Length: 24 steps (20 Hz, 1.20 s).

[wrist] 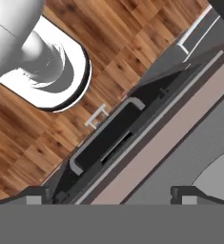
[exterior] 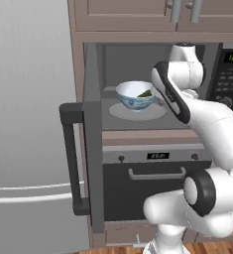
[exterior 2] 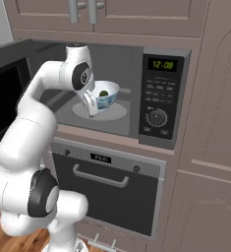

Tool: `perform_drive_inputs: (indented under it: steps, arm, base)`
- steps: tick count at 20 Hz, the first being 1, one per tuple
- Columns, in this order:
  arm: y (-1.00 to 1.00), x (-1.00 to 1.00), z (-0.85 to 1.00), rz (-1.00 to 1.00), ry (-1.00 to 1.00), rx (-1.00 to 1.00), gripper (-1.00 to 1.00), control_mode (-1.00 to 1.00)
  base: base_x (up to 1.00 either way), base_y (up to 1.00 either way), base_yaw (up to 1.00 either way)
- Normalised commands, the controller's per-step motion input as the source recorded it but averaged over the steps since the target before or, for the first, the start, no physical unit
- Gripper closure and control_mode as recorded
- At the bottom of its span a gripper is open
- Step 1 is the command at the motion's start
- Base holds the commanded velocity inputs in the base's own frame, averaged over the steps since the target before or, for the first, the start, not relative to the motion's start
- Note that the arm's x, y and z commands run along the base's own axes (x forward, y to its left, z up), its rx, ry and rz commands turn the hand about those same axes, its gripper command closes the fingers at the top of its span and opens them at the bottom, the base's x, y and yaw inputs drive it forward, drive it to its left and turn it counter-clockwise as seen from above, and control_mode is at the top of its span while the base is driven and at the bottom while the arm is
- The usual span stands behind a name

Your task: Pick the cucumber from the sink and place it in the bowl. Then pick the bowl and place it in the microwave. Then close the microwave door and press the start button.

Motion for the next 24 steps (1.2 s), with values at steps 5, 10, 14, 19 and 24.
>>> perform_drive_inputs:
  steps: [5, 10, 14, 19, 24]
  arm:
    - [0.0, -1.0, 0.5, 0.0, -0.11, 0.01, -1.0, -1.0]
    - [0.07, -1.0, 0.35, 0.0, -0.1, 0.15, -1.0, -1.0]
    - [0.21, -1.0, 0.32, 0.0, -0.08, 0.19, -1.0, -1.0]
    - [0.22, -1.0, 0.88, 0.01, 0.0, 0.2, -1.0, -1.0]
    - [0.08, -1.0, 0.9, 0.05, 0.0, 0.12, -1.0, -1.0]
  base:
    - [0.0, 0.0, 0.0]
    - [0.0, 0.0, 0.0]
    - [0.0, 0.0, 0.0]
    - [0.0, 0.0, 0.0]
    - [0.0, 0.0, 0.0]
